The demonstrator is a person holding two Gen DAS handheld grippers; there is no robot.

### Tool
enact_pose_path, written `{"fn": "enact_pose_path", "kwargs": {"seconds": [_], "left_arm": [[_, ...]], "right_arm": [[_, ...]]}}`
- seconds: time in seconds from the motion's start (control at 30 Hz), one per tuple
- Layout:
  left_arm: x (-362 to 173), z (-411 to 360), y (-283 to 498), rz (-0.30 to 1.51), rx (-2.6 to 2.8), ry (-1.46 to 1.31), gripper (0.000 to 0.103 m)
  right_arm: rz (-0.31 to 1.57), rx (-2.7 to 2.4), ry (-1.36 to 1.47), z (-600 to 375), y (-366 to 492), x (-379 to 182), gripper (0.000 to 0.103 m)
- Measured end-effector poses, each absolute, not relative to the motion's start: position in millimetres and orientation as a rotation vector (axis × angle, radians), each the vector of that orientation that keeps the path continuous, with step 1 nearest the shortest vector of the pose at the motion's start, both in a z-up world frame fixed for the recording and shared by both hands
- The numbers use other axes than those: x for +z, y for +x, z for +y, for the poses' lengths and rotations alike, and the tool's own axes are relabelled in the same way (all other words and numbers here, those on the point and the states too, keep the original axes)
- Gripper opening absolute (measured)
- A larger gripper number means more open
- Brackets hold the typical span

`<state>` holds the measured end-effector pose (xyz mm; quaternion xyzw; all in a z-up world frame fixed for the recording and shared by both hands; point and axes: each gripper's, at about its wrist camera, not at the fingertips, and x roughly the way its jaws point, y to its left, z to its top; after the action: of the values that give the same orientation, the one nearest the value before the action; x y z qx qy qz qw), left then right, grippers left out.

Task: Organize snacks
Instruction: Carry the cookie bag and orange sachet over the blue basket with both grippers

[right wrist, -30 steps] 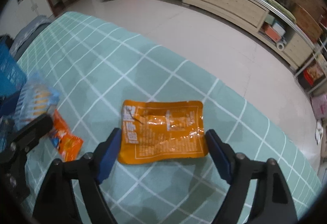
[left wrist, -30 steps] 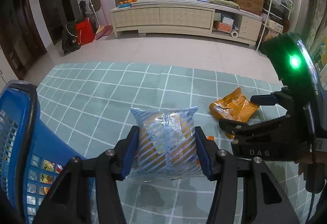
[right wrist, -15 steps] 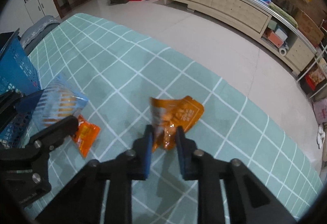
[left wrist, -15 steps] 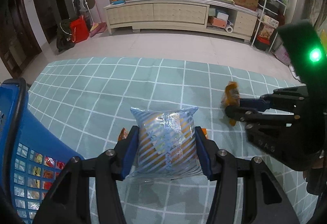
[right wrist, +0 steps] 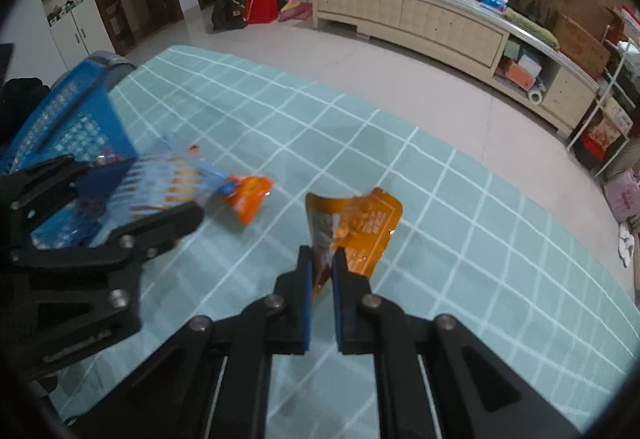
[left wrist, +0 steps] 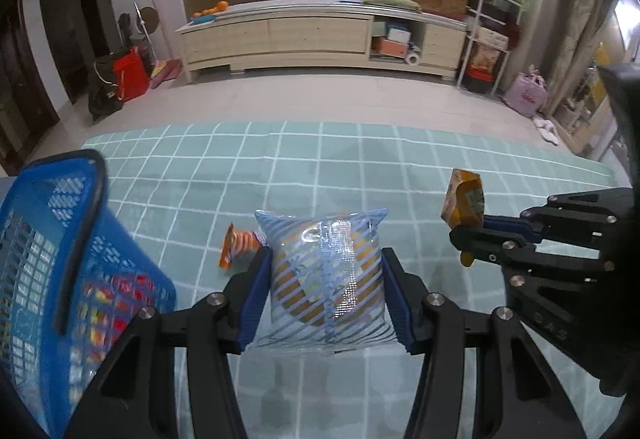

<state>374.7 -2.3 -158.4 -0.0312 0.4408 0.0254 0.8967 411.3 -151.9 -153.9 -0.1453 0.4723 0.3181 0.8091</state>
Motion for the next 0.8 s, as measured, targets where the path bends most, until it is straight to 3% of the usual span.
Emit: {"fn": "enact_pose_path", "kwargs": {"seconds": [0.37,0.8], "left_arm": [[-95.2,-4.7,296.4,0.842,-0.031,-0.019,0.051],[-34.7,14.4,203.2,0.770,-0.125,0.041,0.051]], "right_arm": [[0.896,0.673,-0.342,-162.1,320.7,-72.9,0.011],[0.821,0.632,-0.319,-146.2,227.7,-16.7,0.011]]}}
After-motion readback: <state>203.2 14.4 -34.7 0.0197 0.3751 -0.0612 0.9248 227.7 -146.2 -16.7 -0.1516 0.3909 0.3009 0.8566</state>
